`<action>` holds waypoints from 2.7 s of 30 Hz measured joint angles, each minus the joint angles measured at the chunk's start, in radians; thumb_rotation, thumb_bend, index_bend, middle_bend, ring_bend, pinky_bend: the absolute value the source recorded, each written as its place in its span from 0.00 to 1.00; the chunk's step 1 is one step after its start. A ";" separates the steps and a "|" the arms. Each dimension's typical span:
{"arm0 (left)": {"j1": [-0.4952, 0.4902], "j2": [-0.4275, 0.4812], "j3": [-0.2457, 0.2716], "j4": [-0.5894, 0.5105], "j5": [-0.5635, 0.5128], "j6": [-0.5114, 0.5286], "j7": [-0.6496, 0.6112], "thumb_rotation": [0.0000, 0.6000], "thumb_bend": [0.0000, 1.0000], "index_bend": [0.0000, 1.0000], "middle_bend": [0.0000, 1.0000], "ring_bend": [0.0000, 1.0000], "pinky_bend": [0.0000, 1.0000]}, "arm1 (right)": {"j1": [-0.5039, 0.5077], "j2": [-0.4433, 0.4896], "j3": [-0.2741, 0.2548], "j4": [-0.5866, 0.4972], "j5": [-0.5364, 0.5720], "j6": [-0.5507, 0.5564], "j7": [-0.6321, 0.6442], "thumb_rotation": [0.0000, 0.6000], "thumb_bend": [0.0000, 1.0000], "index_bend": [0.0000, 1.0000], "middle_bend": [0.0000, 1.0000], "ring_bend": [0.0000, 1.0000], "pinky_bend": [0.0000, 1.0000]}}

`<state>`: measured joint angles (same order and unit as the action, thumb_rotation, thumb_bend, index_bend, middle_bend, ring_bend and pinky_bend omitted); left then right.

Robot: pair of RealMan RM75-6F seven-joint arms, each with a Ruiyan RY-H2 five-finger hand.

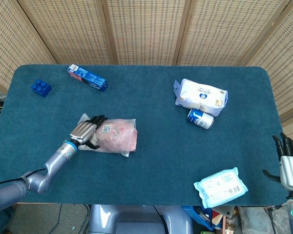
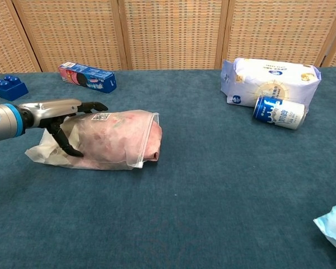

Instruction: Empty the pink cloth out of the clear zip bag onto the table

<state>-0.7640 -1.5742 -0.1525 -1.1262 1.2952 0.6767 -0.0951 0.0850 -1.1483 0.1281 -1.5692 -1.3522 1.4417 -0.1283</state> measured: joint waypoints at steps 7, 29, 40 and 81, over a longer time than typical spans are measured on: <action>0.017 -0.015 0.006 0.004 0.027 0.064 -0.068 1.00 0.41 0.54 0.50 0.47 0.53 | 0.001 0.002 -0.005 -0.003 -0.005 -0.004 0.005 1.00 0.00 0.00 0.00 0.00 0.00; 0.082 -0.068 0.013 0.080 0.346 0.648 -0.515 1.00 0.48 0.66 0.57 0.53 0.55 | 0.111 0.142 0.012 -0.077 -0.127 -0.131 0.358 1.00 0.00 0.12 0.00 0.00 0.00; -0.006 -0.172 -0.025 0.110 0.375 0.682 -0.470 1.00 0.49 0.66 0.58 0.53 0.55 | 0.254 0.278 0.090 -0.189 -0.159 -0.260 0.717 1.00 0.00 0.32 0.00 0.00 0.00; -0.216 -0.321 -0.122 0.162 0.250 0.549 -0.399 1.00 0.49 0.66 0.58 0.53 0.55 | 0.585 0.325 0.213 -0.462 0.248 -0.594 0.531 1.00 0.00 0.33 0.00 0.00 0.00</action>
<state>-0.9800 -1.8956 -0.2741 -0.9641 1.5448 1.2255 -0.4943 0.6704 -0.8229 0.3409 -2.0307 -1.1042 0.8476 0.4030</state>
